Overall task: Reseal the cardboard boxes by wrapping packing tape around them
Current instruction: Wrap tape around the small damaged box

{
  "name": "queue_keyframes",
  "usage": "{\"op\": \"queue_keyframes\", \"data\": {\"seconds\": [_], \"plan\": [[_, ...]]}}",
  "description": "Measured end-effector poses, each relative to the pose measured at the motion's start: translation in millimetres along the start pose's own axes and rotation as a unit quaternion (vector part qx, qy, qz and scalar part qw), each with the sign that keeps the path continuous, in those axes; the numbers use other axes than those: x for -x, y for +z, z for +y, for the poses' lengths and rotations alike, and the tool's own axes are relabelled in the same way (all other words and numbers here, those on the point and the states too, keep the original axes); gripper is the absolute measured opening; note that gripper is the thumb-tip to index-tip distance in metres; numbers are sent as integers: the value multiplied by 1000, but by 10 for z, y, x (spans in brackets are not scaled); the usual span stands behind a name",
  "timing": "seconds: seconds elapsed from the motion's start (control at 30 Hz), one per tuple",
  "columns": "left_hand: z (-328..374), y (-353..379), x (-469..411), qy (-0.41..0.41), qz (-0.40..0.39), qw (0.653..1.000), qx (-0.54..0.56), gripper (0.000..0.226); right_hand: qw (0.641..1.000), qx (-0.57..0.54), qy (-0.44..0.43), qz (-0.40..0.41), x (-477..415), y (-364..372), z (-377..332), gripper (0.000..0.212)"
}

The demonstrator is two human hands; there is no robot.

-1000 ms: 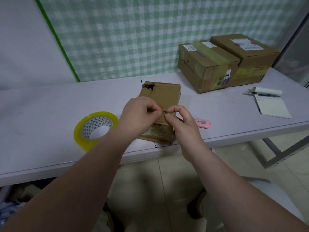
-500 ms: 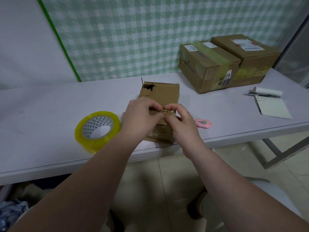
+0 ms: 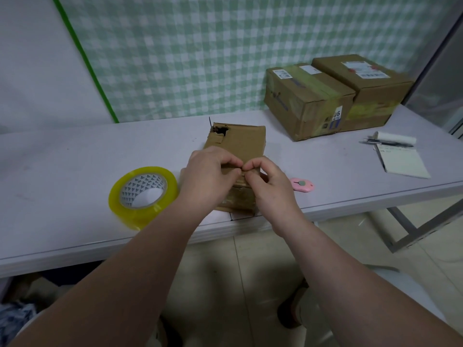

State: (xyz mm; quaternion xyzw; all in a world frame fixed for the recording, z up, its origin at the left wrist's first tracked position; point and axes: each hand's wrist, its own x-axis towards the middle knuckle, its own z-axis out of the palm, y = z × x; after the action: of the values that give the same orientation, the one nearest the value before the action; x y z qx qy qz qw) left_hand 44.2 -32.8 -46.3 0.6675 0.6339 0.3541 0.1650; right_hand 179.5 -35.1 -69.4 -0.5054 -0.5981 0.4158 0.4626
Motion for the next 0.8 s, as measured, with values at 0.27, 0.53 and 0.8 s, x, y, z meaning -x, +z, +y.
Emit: {"op": "queue_keyframes", "data": {"seconds": [0.27,0.53,0.8], "plan": [[18,-43,232,51,-43,994,-90,45,999,-40,31,-3,56,-12,-30,7],[47,-65,393,76,-113,962,-236,54,999,5,-39,-11,165,-30,51,19],[104,-23,395,81,-108,937,-323,63,993,97,-50,-49,231,-65,123,56]]}}
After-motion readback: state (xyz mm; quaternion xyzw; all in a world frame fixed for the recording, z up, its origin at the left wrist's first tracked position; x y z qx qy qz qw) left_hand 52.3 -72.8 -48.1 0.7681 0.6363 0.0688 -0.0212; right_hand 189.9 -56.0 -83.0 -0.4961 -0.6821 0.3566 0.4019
